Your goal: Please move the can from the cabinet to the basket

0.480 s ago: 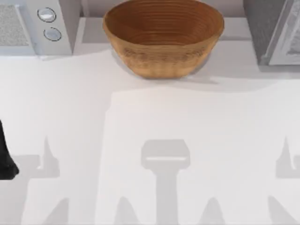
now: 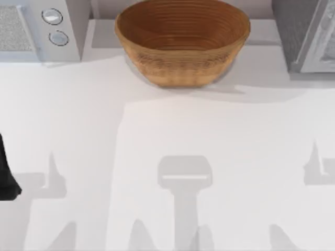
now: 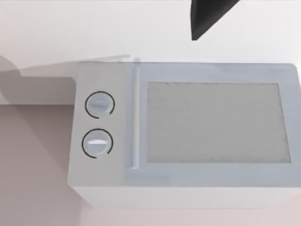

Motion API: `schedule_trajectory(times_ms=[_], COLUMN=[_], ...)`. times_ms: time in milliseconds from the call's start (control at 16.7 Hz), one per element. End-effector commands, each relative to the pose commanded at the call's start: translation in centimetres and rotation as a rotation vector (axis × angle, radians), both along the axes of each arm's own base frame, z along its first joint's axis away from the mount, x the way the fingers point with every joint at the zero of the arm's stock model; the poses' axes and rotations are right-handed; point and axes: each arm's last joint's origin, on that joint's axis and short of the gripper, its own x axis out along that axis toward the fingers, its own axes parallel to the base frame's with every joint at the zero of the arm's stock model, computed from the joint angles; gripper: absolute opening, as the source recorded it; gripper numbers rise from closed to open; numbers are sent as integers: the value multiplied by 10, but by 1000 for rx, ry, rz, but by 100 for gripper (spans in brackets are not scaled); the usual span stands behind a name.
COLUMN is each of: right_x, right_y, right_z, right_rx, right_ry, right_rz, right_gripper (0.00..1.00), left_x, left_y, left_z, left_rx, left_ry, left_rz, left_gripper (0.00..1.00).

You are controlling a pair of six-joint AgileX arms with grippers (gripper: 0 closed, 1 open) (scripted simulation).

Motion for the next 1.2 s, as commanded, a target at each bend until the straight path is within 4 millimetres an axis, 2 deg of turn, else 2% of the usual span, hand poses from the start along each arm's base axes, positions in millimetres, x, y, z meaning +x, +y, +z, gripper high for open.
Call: schedule_trajectory(times_ms=[300, 540, 720, 960, 1200], right_x=[21, 57, 89, 126, 147], right_y=[6, 15, 25, 38, 46], right_z=[100, 184, 235, 278, 294], right_rx=[-3, -5, -4, 0, 1], right_ry=[8, 1, -11, -26, -28], right_rz=[-2, -3, -3, -1, 1], right_gripper=[100, 100, 100, 100, 100], left_x=[0, 0, 0, 0, 0], left_y=[0, 0, 0, 0, 0], left_z=[0, 0, 0, 0, 0], left_rx=[0, 0, 0, 0, 0], left_ry=[0, 0, 0, 0, 0], left_rz=[0, 0, 0, 0, 0], left_gripper=[100, 100, 100, 100, 100])
